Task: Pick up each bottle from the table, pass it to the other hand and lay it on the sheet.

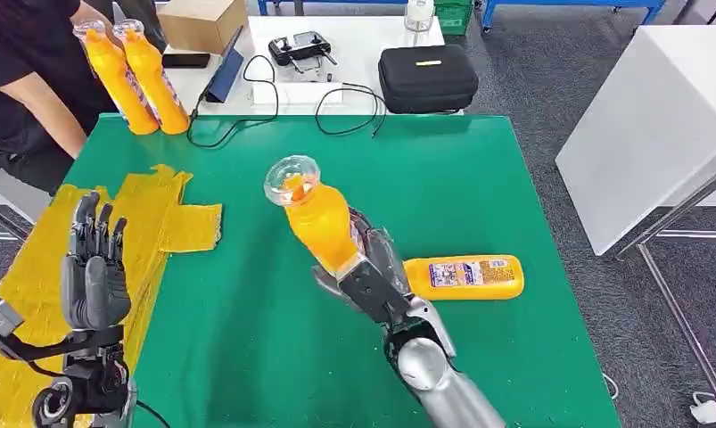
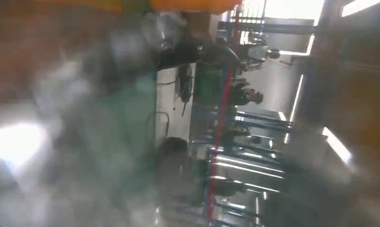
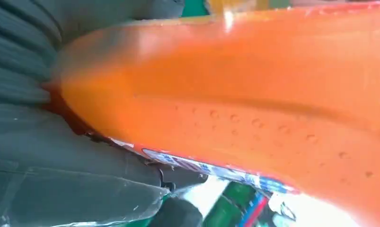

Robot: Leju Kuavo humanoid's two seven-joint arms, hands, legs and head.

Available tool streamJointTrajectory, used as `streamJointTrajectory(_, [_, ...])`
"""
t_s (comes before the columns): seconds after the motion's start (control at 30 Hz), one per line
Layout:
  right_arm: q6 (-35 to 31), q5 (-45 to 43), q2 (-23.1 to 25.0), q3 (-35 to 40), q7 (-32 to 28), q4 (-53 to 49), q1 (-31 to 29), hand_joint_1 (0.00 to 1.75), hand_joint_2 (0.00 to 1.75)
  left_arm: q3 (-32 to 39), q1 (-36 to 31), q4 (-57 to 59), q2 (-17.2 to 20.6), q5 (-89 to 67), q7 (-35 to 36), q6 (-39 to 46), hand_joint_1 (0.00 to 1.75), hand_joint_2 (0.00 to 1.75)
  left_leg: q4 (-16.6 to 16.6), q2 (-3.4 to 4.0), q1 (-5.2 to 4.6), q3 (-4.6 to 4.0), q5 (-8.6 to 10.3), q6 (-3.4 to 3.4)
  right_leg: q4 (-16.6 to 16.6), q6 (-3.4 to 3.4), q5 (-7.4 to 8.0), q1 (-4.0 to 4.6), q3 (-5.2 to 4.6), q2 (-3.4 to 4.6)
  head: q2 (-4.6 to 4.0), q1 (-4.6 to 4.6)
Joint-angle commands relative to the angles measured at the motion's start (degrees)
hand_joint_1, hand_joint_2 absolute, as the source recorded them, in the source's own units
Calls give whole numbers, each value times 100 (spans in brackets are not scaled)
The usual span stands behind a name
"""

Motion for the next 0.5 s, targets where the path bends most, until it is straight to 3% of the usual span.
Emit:
streamJointTrajectory(0.03, [-155, -165, -146, -217, -86, -193, -34, 175, 175, -848, 262, 27, -161, 498, 391, -240, 0, 175, 0, -7, 0, 16, -4, 2, -2, 1, -4, 1, 19, -13, 0, -2])
streamJointTrajectory(0.2, [-175, -162, -126, -208, -93, -98, -90, 175, 175, -869, 235, 57, -119, 636, 468, -281, 0, 175, 4, -6, 1, 21, -7, 3, 0, 1, -9, 3, 25, -14, 0, 0])
streamJointTrajectory(0.5, [-75, -29, 108, 113, 86, 903, -890, 175, 175, -1249, 7, 357, -60, 861, 567, -492, 0, 175, -2, 7, -1, 11, 4, 1, 0, -1, 3, 1, 13, 4, 0, 0])
